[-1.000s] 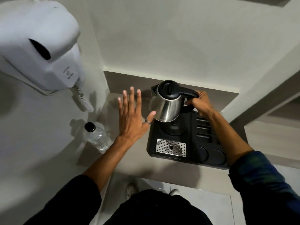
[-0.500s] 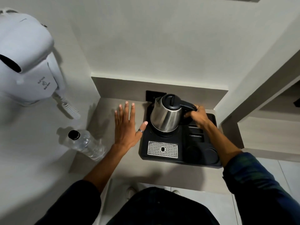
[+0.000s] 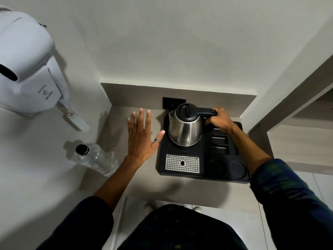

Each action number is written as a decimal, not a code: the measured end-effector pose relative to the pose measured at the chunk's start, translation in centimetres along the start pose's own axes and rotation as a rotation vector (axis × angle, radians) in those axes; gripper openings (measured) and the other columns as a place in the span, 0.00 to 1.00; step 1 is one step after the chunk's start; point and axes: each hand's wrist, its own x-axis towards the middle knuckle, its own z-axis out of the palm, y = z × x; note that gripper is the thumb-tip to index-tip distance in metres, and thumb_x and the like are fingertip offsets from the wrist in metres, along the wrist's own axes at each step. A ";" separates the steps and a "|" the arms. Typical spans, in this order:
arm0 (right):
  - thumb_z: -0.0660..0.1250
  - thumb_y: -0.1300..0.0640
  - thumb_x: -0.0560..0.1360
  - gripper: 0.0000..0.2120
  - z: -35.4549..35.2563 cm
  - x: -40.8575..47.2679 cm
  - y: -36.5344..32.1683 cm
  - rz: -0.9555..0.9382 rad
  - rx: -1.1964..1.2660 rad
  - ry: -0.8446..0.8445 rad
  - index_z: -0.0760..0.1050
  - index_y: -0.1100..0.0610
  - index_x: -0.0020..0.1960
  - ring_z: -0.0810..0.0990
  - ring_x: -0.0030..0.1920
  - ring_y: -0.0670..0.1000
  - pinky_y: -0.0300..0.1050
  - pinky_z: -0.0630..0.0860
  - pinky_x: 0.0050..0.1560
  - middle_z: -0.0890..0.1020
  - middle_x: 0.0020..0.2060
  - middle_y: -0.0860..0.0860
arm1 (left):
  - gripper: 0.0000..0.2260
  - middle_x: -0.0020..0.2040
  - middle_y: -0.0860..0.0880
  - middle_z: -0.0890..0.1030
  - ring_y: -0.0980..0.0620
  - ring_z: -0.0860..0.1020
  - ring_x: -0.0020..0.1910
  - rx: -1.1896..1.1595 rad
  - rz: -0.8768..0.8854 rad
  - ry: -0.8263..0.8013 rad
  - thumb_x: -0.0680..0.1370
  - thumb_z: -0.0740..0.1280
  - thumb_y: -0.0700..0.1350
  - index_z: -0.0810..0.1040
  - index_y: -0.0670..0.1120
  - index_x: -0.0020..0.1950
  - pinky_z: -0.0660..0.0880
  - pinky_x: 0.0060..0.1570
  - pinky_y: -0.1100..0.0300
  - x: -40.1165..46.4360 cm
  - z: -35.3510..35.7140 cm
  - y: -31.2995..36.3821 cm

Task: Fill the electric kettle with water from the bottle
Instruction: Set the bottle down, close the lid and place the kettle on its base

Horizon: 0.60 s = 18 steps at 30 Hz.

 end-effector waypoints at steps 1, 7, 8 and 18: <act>0.69 0.79 0.68 0.13 0.3 -0.2 0.2 -0.002 0.014 0.011 0.82 0.70 0.50 0.82 0.45 0.61 0.69 0.83 0.54 0.83 0.43 0.64 | 0.41 0.85 0.40 0.52 0.35 0.48 0.84 -0.004 -0.004 0.003 0.80 0.55 0.69 0.51 0.46 0.85 0.46 0.81 0.37 0.0 0.1 0.0; 0.66 0.79 0.68 0.13 2.1 -2.6 2.8 -0.019 0.115 0.137 0.82 0.72 0.50 0.80 0.44 0.57 0.64 0.82 0.49 0.81 0.41 0.59 | 0.41 0.85 0.39 0.51 0.35 0.47 0.84 -0.021 -0.016 -0.010 0.80 0.55 0.69 0.51 0.46 0.85 0.46 0.81 0.37 0.0 0.3 0.7; 0.67 0.79 0.68 0.13 2.2 -2.9 3.1 -0.021 0.126 0.146 0.82 0.72 0.50 0.79 0.43 0.57 0.61 0.81 0.48 0.81 0.41 0.59 | 0.41 0.84 0.39 0.52 0.35 0.47 0.84 -0.022 -0.017 -0.010 0.80 0.55 0.69 0.52 0.45 0.85 0.46 0.81 0.38 0.1 0.3 0.9; 0.69 0.79 0.71 0.16 0.3 -2.2 1.4 -0.096 0.062 -0.037 0.82 0.63 0.52 0.81 0.48 0.58 0.56 0.83 0.53 0.83 0.46 0.59 | 0.40 0.84 0.38 0.56 0.35 0.50 0.83 -0.042 0.001 -0.010 0.80 0.55 0.68 0.57 0.44 0.84 0.47 0.81 0.37 -0.3 -0.4 2.0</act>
